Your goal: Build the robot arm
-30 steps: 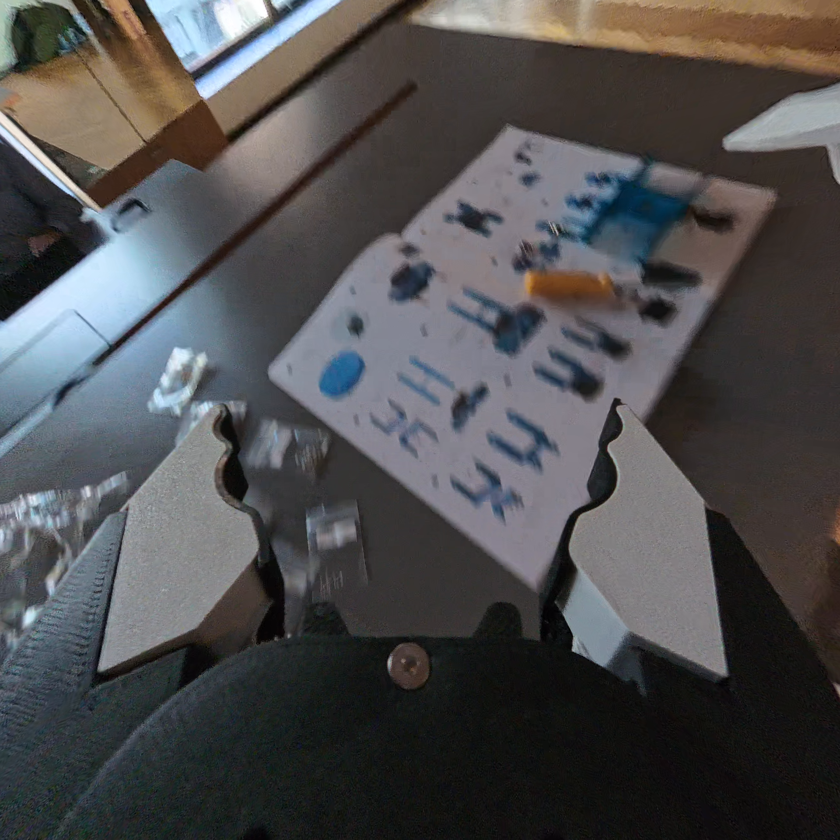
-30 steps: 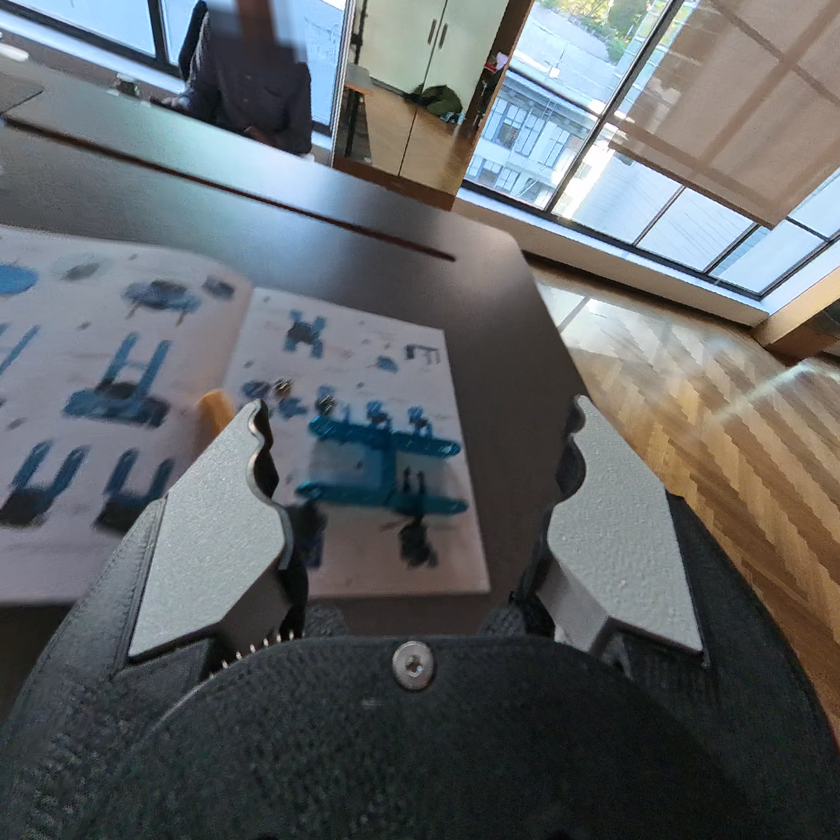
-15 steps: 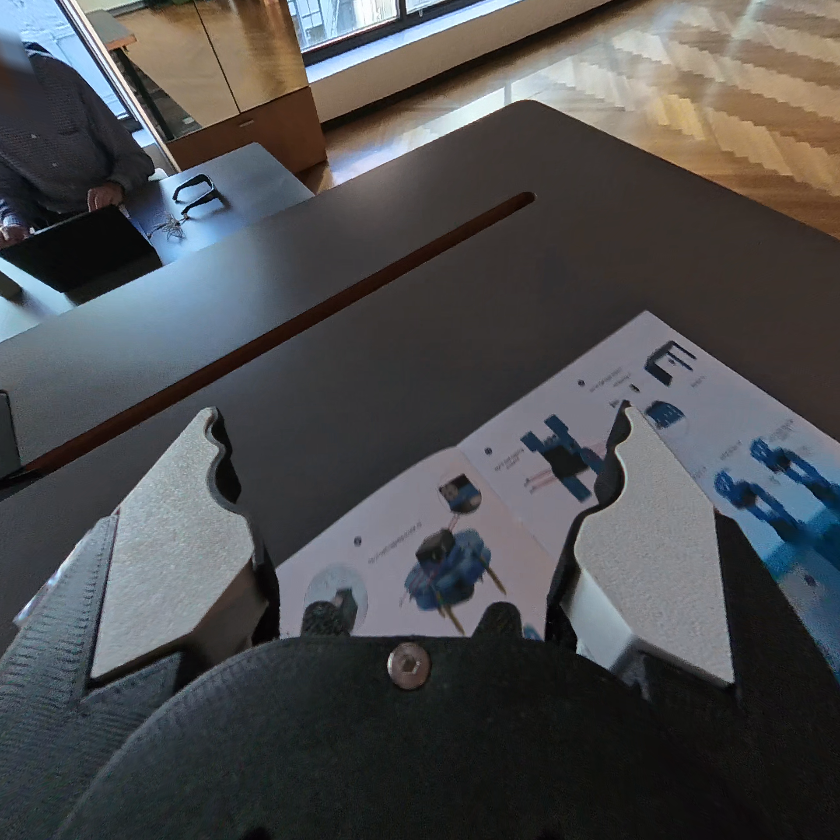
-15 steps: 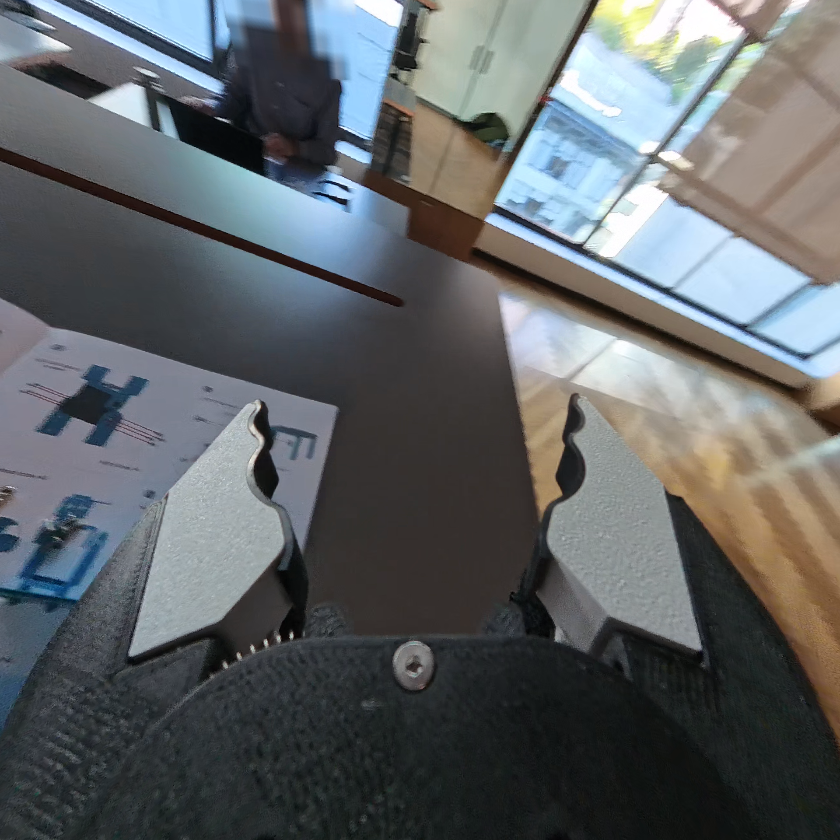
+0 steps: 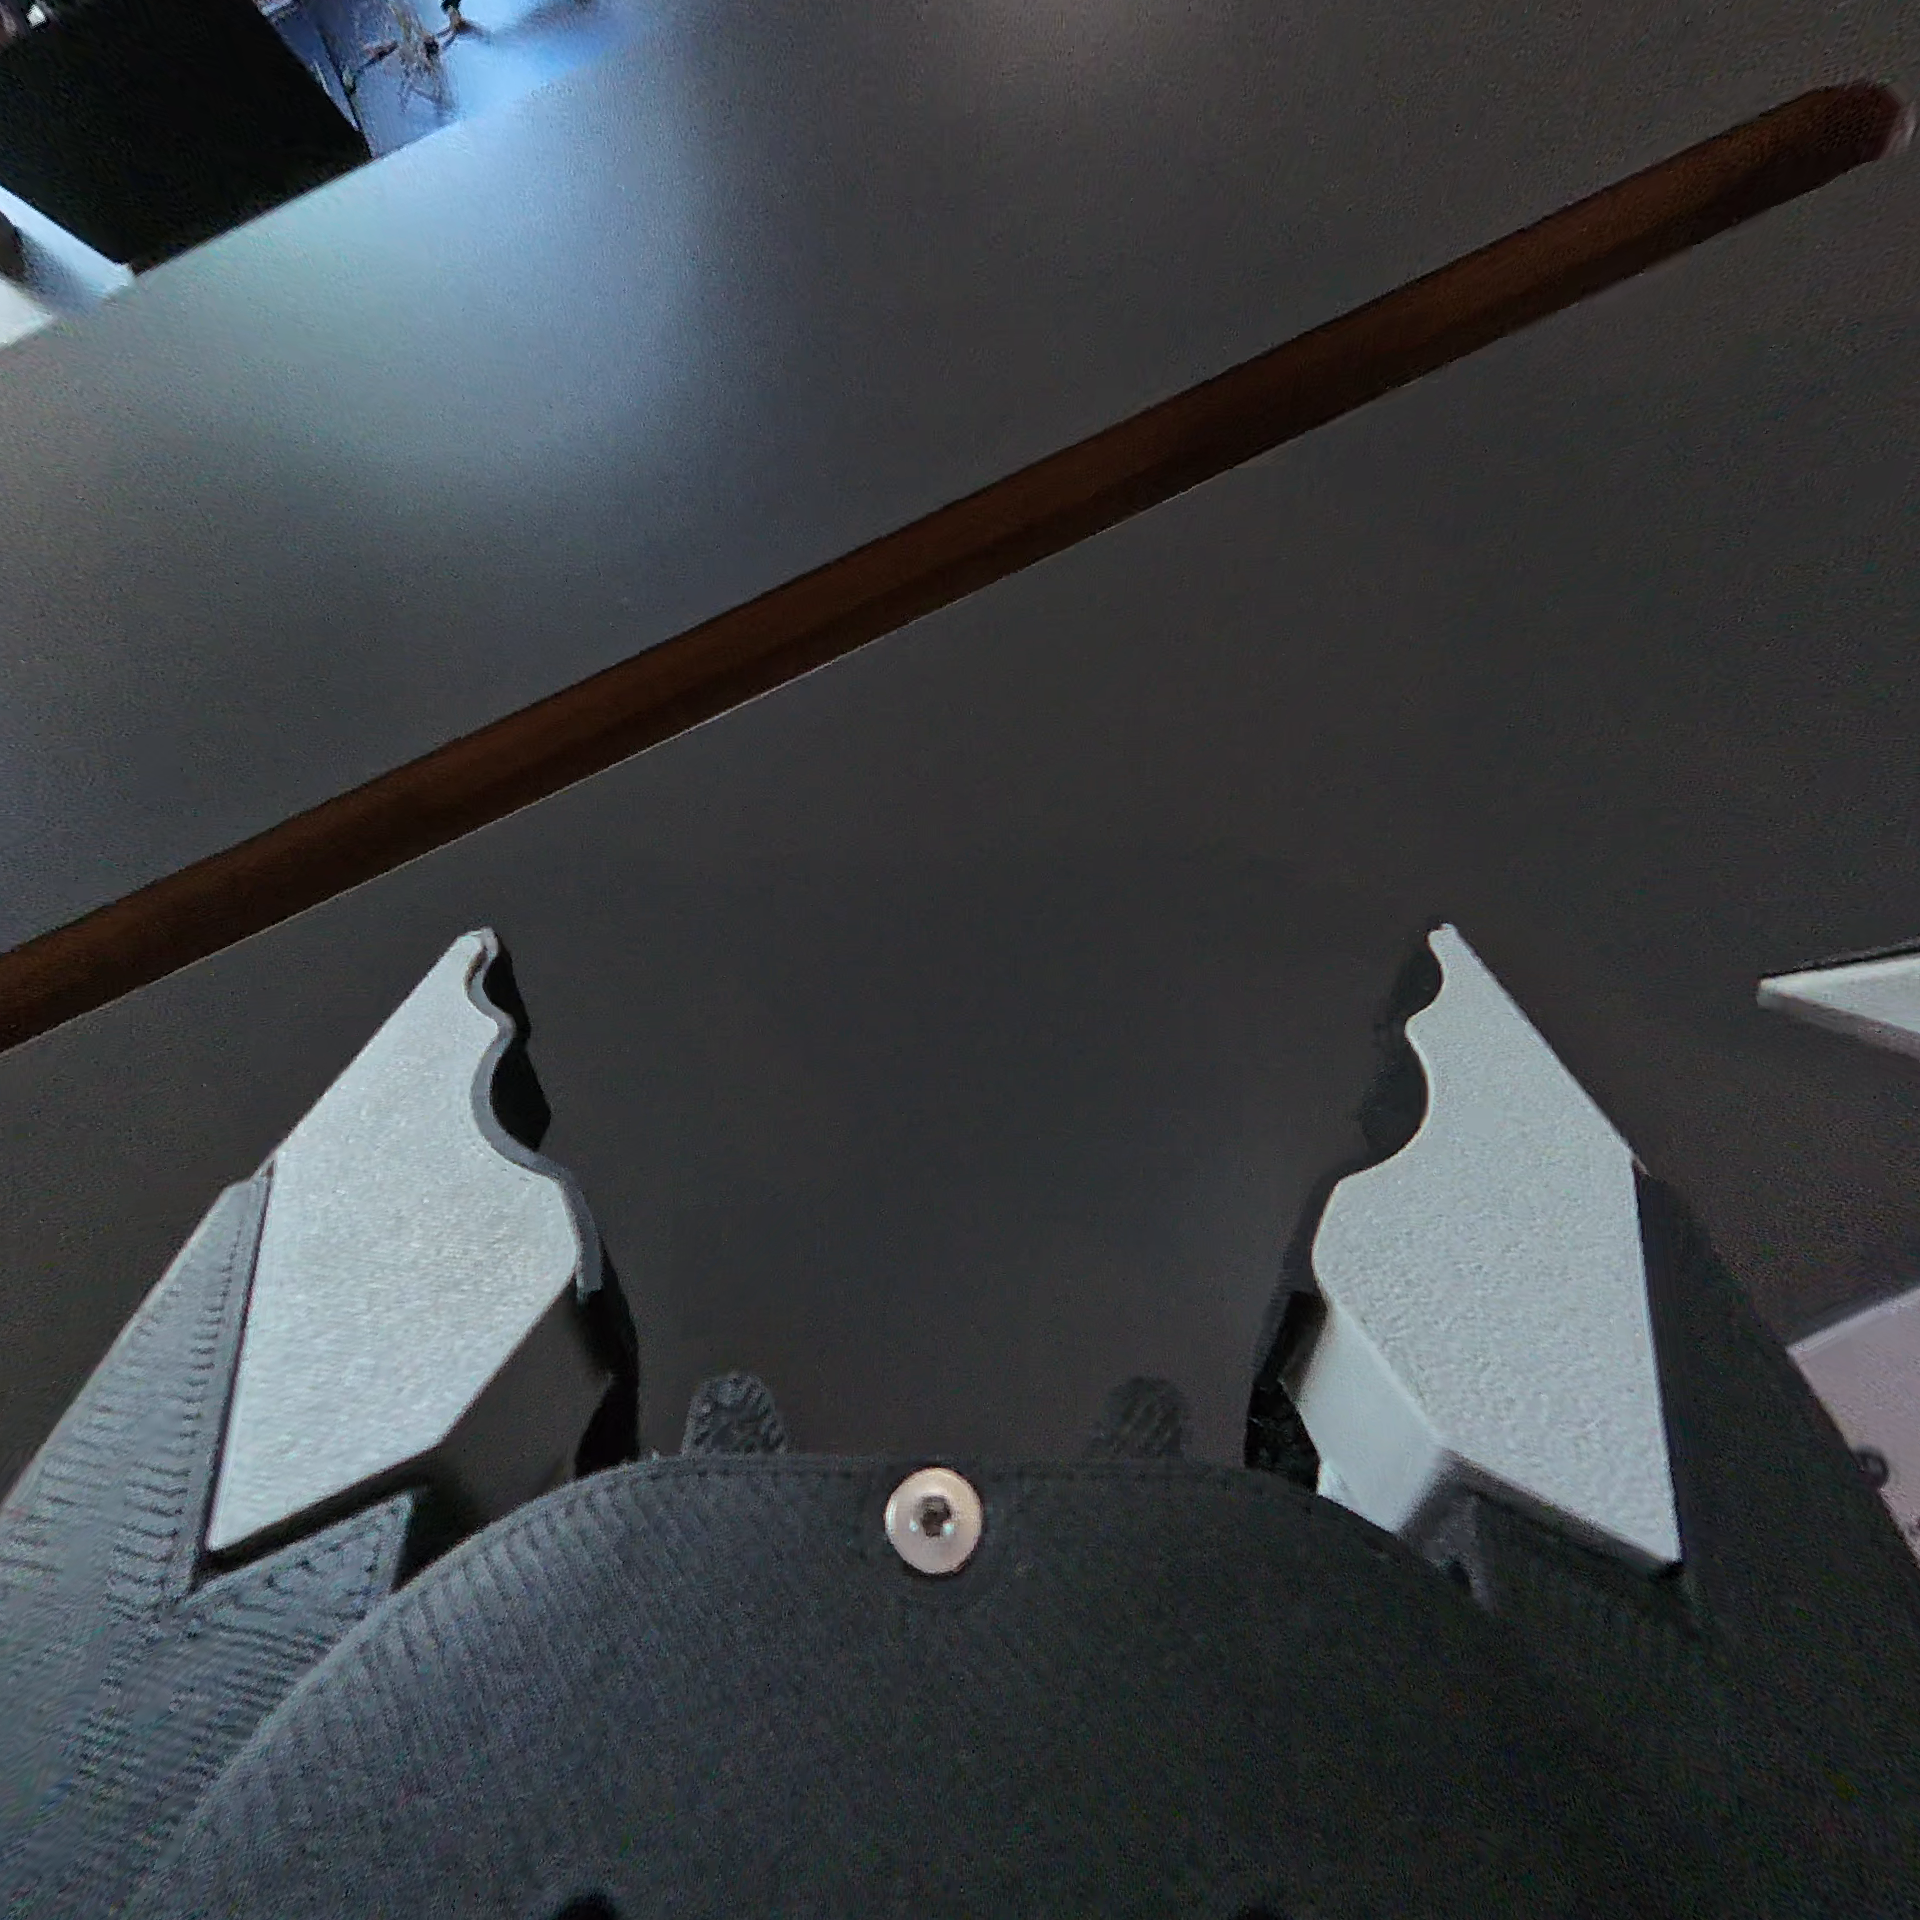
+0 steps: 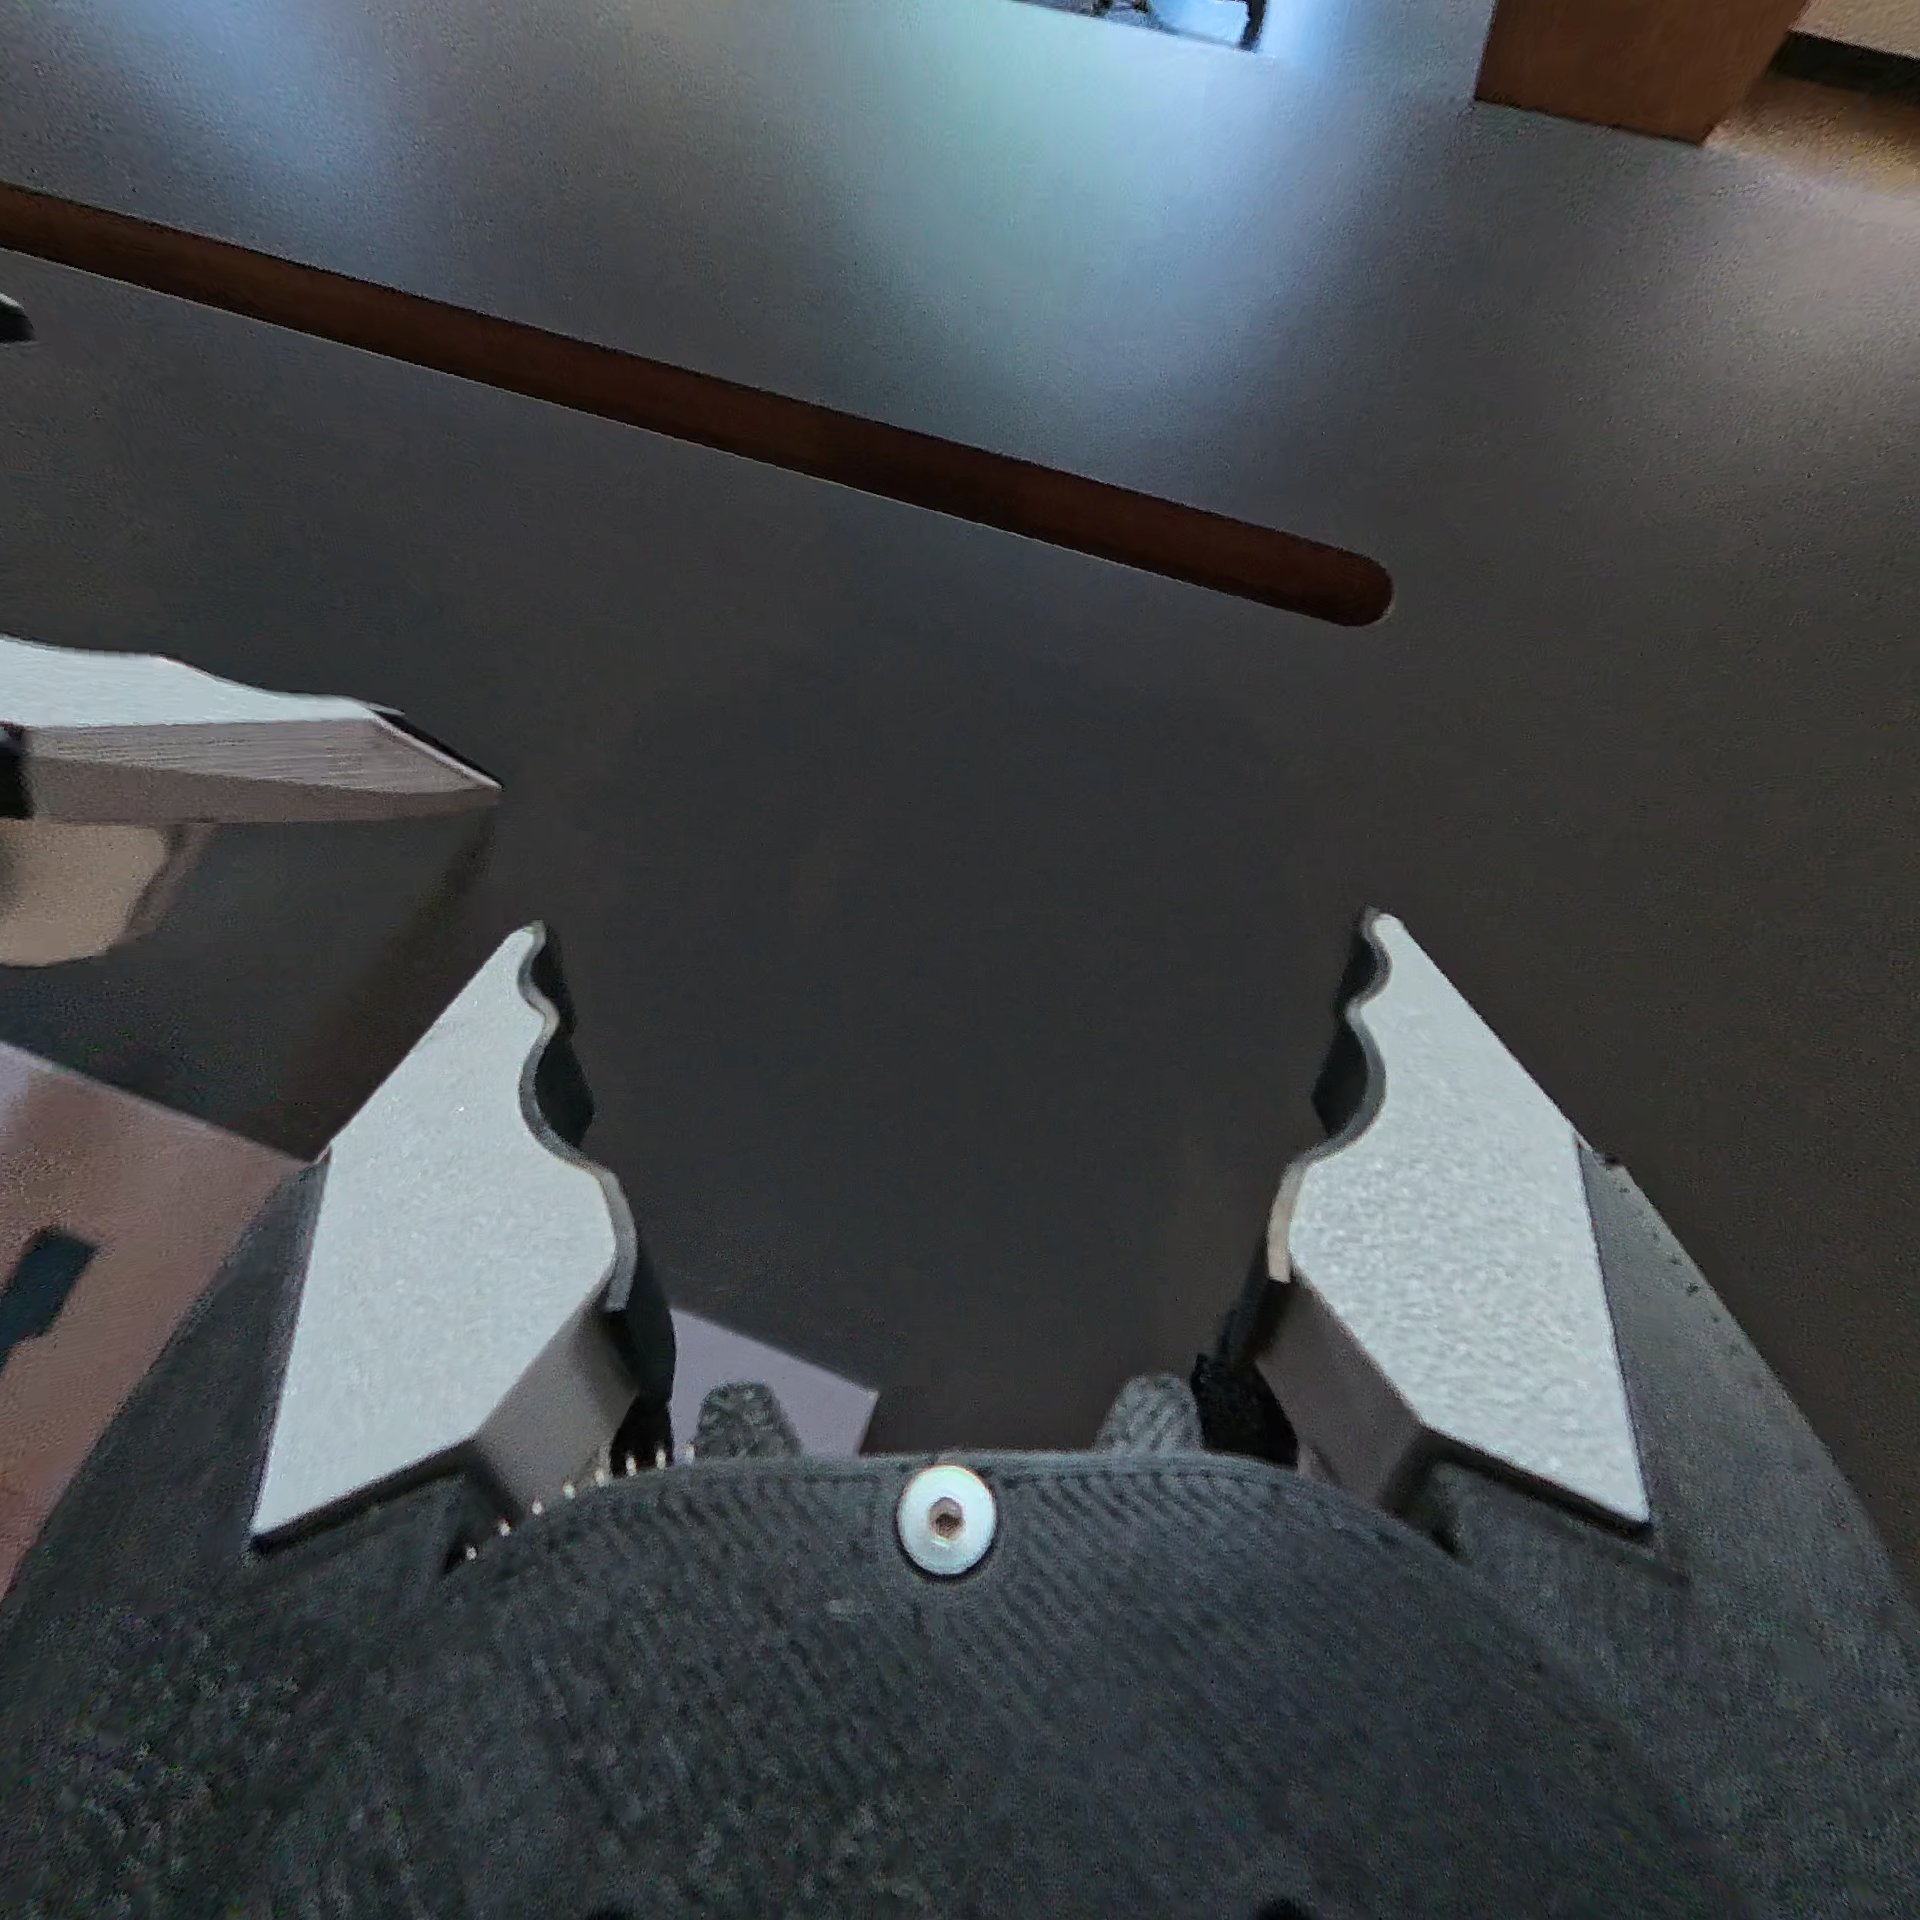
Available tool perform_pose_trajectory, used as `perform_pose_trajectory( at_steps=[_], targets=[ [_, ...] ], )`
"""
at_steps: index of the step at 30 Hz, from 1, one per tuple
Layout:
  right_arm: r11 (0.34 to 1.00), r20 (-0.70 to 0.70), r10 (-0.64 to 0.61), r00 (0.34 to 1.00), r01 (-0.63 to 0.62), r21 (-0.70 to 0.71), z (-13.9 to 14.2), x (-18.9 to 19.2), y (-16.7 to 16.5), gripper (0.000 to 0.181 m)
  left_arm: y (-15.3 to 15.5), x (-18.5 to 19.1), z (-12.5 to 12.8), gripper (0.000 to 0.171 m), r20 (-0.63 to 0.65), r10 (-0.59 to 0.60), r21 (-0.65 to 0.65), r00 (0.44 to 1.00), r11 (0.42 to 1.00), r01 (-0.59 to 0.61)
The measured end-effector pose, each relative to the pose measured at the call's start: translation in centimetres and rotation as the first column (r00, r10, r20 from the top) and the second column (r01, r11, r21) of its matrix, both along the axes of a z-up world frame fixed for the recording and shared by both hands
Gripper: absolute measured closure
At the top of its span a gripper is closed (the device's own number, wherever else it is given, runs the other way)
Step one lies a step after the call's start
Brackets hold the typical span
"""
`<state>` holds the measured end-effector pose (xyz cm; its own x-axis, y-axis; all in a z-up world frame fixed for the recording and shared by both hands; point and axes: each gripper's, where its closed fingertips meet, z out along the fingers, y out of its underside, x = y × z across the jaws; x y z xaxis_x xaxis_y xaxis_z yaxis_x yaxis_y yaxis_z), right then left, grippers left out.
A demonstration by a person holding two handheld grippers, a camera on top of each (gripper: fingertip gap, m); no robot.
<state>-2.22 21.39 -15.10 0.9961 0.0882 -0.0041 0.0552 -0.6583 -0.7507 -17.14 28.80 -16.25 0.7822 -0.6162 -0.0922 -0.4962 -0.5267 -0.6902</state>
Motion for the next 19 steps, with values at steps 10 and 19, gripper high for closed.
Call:
perform_pose_trajectory(
  at_steps=[10,19],
  targets=[
    [0.995,0.001,-0.087,0.996,0.087,-0.052,-1.5,1.8,0.7,0.030,1.3,1.2,-0.6,0.013,0.062,0.000,-0.044,0.998,0.999,0.003],
    [0.992,-0.001,-0.120,0.993,0.120,-0.044,-1.5,2.1,0.9,0.032,1.2,1.1,-0.6,0.013,0.065,-0.001,-0.039,0.998,0.999,0.003]
  ],
)
